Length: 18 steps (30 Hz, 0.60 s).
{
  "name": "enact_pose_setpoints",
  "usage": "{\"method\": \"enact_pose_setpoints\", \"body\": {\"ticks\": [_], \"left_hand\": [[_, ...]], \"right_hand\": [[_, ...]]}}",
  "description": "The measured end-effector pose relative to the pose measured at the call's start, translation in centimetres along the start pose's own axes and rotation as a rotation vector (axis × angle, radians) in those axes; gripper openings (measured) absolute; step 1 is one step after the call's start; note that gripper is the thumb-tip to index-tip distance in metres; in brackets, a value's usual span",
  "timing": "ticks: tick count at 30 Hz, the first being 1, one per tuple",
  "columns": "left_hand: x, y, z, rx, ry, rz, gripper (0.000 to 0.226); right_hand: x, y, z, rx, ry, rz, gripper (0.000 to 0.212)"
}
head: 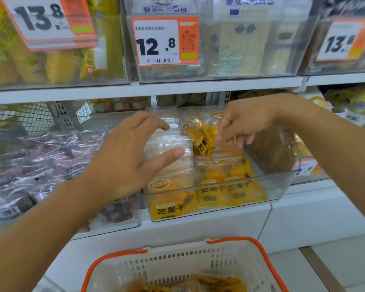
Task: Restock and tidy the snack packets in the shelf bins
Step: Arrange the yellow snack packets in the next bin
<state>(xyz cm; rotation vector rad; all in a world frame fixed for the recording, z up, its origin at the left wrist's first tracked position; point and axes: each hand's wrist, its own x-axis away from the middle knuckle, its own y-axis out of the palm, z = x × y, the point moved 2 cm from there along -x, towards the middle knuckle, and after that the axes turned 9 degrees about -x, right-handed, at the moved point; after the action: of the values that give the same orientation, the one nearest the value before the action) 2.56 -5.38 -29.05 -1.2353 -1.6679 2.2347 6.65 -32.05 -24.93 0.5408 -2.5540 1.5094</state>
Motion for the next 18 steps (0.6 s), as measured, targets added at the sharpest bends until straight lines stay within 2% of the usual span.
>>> {"method": "enact_pose_setpoints", "body": {"ticks": [2, 4, 6, 9, 11, 13, 15, 16, 18], "left_hand": [[-1.1, -0.3, 0.7, 0.024, -0.035, -0.081, 0.056], [-3.4, 0.4, 1.6, -0.009, -0.083, -0.247, 0.060], [-7.1, 1.9, 2.2, -0.095, -0.151, -0.432, 0.061], [-12.5, 5.1, 2.5, -0.321, -0.165, -0.619, 0.060], [-14.9, 7.4, 2.3, -0.417, -0.184, -0.725, 0.055], [-16.4, 9.1, 1.8, -0.431, -0.246, -0.708, 0.047], [-17.2, 10.3, 1.4, -0.433, -0.303, -0.633, 0.043], [-17.5, 10.8, 1.3, -0.430, -0.317, -0.595, 0.045], [-17.9, 11.8, 1.1, -0.367, -0.323, -0.512, 0.063]], "right_hand": [[-1.9, -0.3, 2.8, 0.082, 0.095, 0.105, 0.023], [-3.9, 0.9, 5.0, 0.214, 0.175, 0.113, 0.028], [-5.9, 2.2, 6.0, 0.233, 0.138, 0.215, 0.033], [-8.6, 3.7, 6.5, -0.052, 0.088, 0.350, 0.046], [-10.2, 4.4, 6.8, -0.130, 0.094, 0.341, 0.049], [-11.3, 4.9, 7.2, -0.103, 0.067, 0.263, 0.048], [-11.2, 4.9, 7.7, -0.133, 0.057, 0.208, 0.058], [-11.3, 5.0, 8.0, -0.123, 0.062, 0.178, 0.065], [-11.4, 5.2, 8.3, 0.004, 0.092, 0.110, 0.076]]}}
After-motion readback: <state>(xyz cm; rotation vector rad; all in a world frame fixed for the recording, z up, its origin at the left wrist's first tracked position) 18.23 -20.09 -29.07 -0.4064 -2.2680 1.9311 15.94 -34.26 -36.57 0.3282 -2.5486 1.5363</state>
